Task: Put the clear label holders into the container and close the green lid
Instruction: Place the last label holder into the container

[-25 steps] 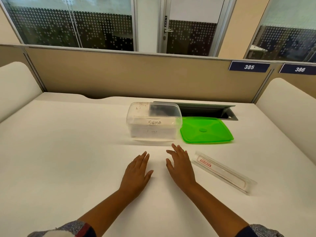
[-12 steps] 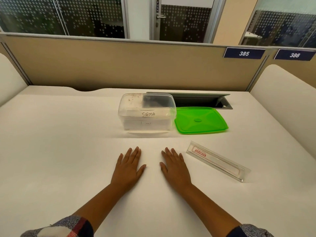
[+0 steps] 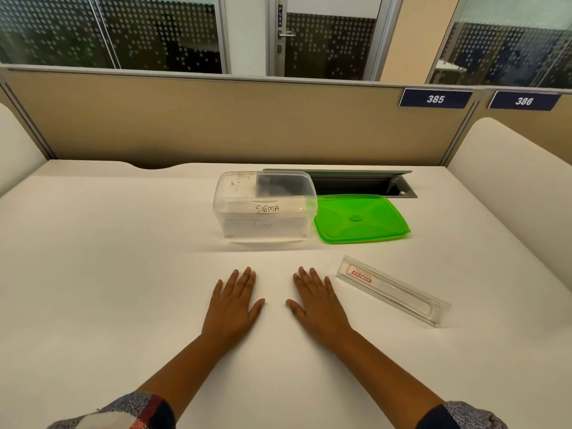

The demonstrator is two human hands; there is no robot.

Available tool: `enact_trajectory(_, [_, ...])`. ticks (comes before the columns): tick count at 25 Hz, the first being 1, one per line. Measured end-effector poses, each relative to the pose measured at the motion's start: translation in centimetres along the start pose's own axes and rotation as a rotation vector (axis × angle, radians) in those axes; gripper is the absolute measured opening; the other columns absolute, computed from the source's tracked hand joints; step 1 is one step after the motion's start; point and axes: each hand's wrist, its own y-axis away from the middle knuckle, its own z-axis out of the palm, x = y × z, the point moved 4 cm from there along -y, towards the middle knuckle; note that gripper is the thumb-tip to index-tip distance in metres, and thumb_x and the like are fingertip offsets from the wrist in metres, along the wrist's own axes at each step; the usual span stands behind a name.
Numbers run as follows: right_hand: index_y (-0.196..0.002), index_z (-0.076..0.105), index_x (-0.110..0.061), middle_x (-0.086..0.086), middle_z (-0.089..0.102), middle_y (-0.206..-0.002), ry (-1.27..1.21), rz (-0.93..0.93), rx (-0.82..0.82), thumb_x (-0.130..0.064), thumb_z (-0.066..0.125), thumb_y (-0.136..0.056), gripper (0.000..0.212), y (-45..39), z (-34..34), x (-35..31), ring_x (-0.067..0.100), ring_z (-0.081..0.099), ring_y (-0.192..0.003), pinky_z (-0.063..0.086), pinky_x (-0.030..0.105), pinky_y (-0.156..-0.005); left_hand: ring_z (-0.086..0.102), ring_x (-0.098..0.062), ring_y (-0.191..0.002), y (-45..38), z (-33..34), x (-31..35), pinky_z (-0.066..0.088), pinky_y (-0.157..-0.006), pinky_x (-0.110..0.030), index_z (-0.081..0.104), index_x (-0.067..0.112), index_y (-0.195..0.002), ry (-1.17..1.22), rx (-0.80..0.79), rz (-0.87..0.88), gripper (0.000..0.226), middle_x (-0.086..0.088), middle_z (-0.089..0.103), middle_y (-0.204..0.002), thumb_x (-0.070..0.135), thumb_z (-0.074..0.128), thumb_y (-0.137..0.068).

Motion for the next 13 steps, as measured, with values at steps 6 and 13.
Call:
enact_trajectory(6, [-0.121, 0.058, -0.016, 0.011, 0.055, -0.135, 0.115, 0.136, 0.414, -0.05, 0.014, -0.096, 0.06, -0.1, -4.8, 3.6, 0.028, 0.045, -0.128, 0.028, 0.044, -0.109, 0.002, -0.014, -0.146, 0.0, 0.1, -0.1, -0.009, -0.112, -0.029, 0.005, 0.022, -0.148, 0.005, -0.01, -0.003, 0.107, 0.008, 0.007, -0.158, 0.072, -0.032, -0.06])
enact_trajectory(13, [-0.105, 0.065, -0.012, 0.013, 0.072, -0.095, 0.15, 0.416, 0.269, -0.04, 0.056, -0.087, 0.035, -0.8, -6.3, 7.6, 0.034, 0.066, -0.091, 0.044, 0.055, -0.093, 0.002, -0.014, -0.146, 0.0, 0.1, -0.1, -0.01, -0.111, -0.029, 0.007, 0.023, -0.148, 0.025, -0.028, -0.005, 0.108, 0.008, 0.008, -0.158, 0.073, -0.03, -0.06])
